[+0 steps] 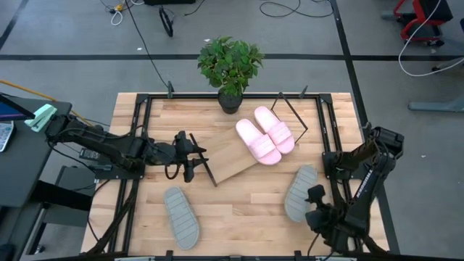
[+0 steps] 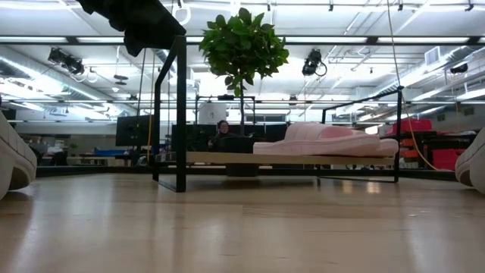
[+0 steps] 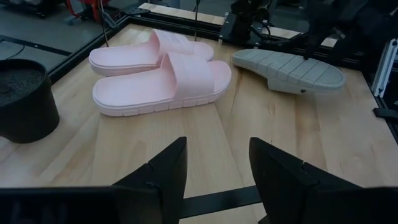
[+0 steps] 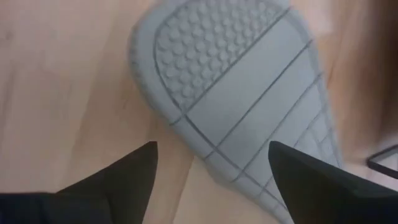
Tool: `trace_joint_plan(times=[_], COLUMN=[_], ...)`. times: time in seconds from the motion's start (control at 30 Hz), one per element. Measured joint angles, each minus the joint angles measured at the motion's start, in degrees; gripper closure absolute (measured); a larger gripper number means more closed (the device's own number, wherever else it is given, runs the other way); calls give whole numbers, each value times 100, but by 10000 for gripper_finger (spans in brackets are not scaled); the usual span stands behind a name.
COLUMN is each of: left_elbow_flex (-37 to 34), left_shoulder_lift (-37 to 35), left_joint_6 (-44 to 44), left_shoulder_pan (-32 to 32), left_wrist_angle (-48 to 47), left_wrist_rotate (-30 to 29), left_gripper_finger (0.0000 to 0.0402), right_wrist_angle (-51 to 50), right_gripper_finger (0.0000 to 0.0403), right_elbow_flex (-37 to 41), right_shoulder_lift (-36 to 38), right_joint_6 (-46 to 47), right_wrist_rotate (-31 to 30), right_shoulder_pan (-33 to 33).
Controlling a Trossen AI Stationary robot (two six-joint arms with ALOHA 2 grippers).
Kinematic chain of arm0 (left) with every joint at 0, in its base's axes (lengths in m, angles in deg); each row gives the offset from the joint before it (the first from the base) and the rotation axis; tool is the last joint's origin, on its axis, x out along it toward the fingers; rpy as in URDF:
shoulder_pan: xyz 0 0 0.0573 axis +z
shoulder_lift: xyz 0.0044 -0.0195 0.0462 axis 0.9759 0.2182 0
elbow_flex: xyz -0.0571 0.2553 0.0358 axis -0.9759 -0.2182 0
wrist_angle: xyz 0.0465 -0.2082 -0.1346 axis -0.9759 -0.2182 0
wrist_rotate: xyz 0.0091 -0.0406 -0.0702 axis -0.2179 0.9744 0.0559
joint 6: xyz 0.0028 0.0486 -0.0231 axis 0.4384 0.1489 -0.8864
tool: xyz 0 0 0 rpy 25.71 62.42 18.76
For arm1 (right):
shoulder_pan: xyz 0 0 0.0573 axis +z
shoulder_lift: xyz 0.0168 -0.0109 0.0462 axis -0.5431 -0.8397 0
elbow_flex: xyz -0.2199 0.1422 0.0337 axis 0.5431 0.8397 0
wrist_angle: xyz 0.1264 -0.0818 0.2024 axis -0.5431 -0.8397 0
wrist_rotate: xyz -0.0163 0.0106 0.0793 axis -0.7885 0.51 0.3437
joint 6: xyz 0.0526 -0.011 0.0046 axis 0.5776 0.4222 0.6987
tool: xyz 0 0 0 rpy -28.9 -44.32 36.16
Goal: Pick and place slides into the shelf
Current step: Put the right gray slipper on the shelf
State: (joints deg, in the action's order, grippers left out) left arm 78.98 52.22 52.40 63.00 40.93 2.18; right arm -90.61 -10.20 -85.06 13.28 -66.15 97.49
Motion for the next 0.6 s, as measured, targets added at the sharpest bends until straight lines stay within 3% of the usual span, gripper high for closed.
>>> trace_joint_plan(times=[0.6], left_elbow_flex=[-2], left_shoulder_lift=[0], left_joint_6=[210], left_shoulder_pan=[2], left_wrist_angle=[4], left_wrist_rotate=[-2], left_gripper_finger=[225], right_wrist_angle=[1128], right_gripper_finger=[102], right_elbow_flex=[967], right_shoulder_lift=[21], right_joint_6=[-1111], right_wrist_rotate=[-253], right_shoulder_pan=[-464])
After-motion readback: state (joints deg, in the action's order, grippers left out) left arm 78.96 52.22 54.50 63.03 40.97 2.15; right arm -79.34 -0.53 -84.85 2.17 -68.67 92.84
